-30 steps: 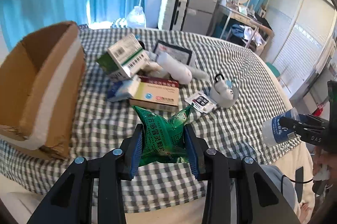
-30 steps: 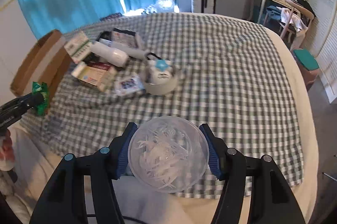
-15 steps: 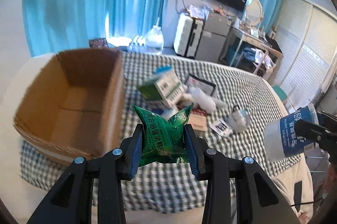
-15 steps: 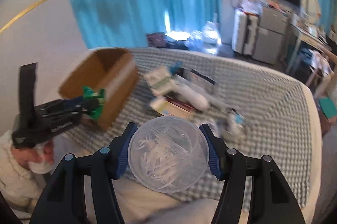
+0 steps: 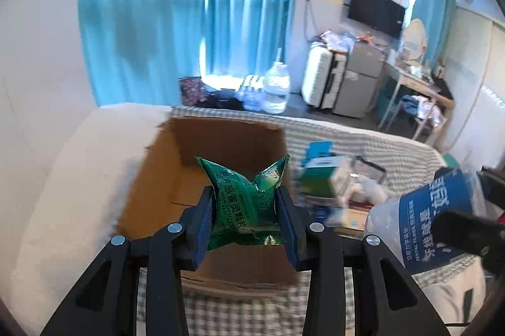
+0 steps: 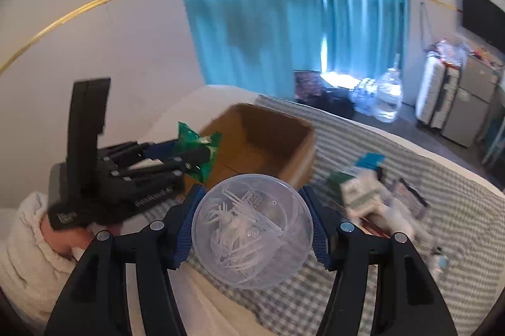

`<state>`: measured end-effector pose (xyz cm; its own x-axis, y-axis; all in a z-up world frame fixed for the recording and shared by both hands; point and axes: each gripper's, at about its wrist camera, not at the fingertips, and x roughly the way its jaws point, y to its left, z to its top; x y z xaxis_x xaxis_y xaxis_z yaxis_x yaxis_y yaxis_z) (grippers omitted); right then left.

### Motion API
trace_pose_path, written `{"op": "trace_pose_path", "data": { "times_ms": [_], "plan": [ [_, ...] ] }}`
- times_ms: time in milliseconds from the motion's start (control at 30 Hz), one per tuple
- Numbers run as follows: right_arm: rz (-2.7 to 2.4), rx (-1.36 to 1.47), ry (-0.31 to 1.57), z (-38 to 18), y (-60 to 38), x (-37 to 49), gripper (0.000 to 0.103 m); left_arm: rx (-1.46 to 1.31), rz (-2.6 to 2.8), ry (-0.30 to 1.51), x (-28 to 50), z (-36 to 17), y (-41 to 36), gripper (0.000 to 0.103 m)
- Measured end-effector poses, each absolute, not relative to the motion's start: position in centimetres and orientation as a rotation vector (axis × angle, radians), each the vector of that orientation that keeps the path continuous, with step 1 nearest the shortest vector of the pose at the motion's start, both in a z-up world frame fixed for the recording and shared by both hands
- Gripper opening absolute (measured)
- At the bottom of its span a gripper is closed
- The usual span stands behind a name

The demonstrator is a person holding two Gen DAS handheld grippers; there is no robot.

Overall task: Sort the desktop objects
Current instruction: 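Carry the green packet in the left gripper while the right carries the clear container to the box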

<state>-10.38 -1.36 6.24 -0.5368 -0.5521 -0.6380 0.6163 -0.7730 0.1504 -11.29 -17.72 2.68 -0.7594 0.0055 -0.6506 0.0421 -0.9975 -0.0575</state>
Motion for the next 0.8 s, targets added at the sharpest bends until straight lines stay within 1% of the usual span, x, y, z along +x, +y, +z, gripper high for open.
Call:
{"op": "trace_pose_path", "data": {
  "times_ms": [133, 233, 367, 400, 433, 467, 500, 533, 600, 800],
  "plan": [
    [-2.28, 0.915, 0.125, 5.2, -5.6, -12.8, 0.061, 1.129, -2.871, 0.1, -12.4, 0.9, -20.4, 0.039],
    [-2.242, 0.97, 0.073, 3.7, -7.6, -14.7, 0.061, 1.177, -2.842, 0.113, -13.1, -0.9, -21.7, 0.039],
    [-2.245, 1.033, 0.053, 1.5, -9.4, -16.6, 0.061, 1.251, -2.815, 0.126, -13.6, -3.2, -22.7, 0.039],
    [-2.239, 1.047, 0.03, 0.9, -9.6, -17.3, 0.061, 1.273, -2.814, 0.13, -13.7, -3.8, -22.8, 0.041],
    [-2.233, 1.039, -0.007, 0.8, -9.5, -17.5, 0.063, 1.285, -2.811, 0.133, -14.0, -4.1, -22.8, 0.045],
    [-2.23, 1.024, -0.045, 0.8, -9.4, -17.9, 0.077, 1.297, -2.81, 0.137, -14.2, -4.4, -23.0, 0.048],
    [-2.241, 1.012, -0.075, 0.8, -9.2, -18.1, 0.086, 1.307, -2.805, 0.136, -14.3, -4.6, -23.1, 0.062],
    [-2.275, 1.005, -0.094, 0.9, -8.9, -18.3, 0.093, 1.309, -2.791, 0.129, -14.3, -4.8, -23.1, 0.077],
    [-2.311, 0.985, -0.117, 1.3, -8.4, -18.6, 0.093, 1.299, -2.779, 0.112, -14.1, -4.8, -23.2, 0.091],
    [-2.452, 0.896, -0.114, 3.3, -4.1, -17.2, 0.093, 1.267, -2.773, 0.085, -13.3, -3.7, -22.6, 0.097]
  ]
}}
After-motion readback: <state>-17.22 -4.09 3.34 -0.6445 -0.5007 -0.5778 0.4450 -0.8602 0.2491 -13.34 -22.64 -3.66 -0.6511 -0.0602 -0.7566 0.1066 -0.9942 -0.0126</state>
